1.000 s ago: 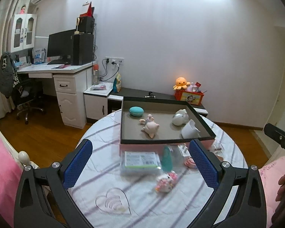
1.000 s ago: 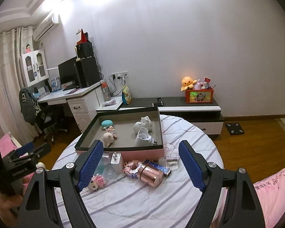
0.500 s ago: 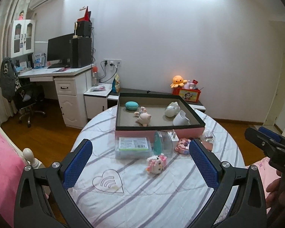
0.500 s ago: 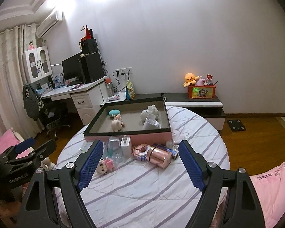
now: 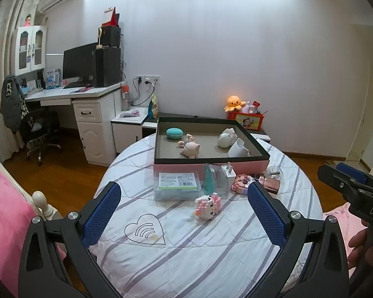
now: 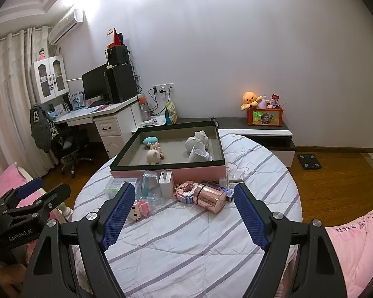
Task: Organize rigid objects
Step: 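Withdraw both tools and move toward the remaining toys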
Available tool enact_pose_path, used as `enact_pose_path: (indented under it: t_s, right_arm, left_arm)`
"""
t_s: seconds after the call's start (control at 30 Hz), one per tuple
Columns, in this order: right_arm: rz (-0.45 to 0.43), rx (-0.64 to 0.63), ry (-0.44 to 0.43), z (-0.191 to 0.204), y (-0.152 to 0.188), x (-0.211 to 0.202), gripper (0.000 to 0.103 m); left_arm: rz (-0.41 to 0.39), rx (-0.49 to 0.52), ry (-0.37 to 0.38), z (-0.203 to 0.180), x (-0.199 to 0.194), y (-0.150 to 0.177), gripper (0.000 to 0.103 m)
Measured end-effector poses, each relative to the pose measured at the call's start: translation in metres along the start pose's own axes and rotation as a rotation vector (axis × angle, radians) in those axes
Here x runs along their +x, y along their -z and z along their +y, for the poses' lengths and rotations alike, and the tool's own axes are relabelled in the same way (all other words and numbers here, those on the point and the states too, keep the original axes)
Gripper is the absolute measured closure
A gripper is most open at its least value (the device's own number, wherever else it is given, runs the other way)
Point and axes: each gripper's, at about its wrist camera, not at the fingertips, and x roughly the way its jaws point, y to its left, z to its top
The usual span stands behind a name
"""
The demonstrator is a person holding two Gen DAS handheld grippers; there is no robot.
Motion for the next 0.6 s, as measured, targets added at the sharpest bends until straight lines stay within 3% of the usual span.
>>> enact_pose_path:
  t_s: [0.3, 0.6]
  right_arm:
    - [0.022, 0.001, 0.011, -0.007, 0.003, 0.006, 0.02]
    - [0.1, 0.002, 0.038, -0.017, 0.016, 0.035, 0.02]
  left_arm:
    - [0.034, 0.006, 0.004, -0.003, 0.01, 0.011, 0.0]
    - [0.125, 0.003, 0.018, -0.009, 0.044, 0.032, 0.0]
